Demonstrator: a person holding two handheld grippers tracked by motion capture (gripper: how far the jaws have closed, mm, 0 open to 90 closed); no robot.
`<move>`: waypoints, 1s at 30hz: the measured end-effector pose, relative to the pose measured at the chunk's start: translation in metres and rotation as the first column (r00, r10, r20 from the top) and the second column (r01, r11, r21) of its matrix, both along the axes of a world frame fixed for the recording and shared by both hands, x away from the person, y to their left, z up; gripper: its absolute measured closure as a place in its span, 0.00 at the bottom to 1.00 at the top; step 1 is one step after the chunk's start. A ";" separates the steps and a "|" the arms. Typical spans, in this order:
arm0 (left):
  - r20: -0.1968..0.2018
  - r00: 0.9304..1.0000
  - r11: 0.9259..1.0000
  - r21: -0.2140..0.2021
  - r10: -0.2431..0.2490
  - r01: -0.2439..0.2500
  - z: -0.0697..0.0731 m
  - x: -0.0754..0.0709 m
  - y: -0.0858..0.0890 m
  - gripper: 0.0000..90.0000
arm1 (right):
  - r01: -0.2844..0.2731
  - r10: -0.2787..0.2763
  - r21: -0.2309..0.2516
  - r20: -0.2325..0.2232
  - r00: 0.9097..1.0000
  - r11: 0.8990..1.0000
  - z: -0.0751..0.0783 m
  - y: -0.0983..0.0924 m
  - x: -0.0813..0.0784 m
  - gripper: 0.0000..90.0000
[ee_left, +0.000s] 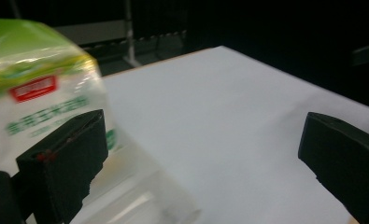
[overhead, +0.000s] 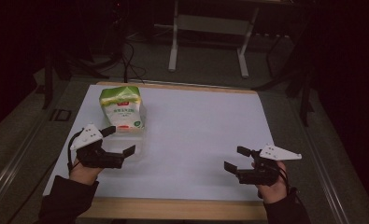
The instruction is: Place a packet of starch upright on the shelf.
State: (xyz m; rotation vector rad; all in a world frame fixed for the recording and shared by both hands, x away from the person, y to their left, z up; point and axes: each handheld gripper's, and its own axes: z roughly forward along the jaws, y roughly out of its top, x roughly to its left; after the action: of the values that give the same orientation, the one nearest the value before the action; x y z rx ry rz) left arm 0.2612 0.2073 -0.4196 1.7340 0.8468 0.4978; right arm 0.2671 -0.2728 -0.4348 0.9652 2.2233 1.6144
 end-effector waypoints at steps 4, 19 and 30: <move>0.014 0.999 0.999 -0.005 -0.043 0.043 0.000 -0.011 -0.012 0.02 | -0.009 0.009 0.006 0.002 1.000 1.000 -0.001 0.001 -0.001 0.16; 0.012 0.989 0.988 0.042 -0.147 0.147 -0.018 -0.031 -0.047 0.02 | -0.070 0.070 -0.018 -0.009 0.998 0.997 -0.011 0.009 0.000 0.18; -0.005 0.984 0.982 0.069 -0.177 0.177 -0.037 -0.030 -0.062 0.02 | -0.008 0.009 -0.029 0.051 0.999 1.000 -0.014 0.004 -0.001 0.18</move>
State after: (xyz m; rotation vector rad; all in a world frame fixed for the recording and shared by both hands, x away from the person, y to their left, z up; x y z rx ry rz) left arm 0.2308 0.1455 -0.4565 1.8526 0.6733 0.4123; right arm 0.2665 -0.2683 -0.4490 0.8978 2.2139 1.5875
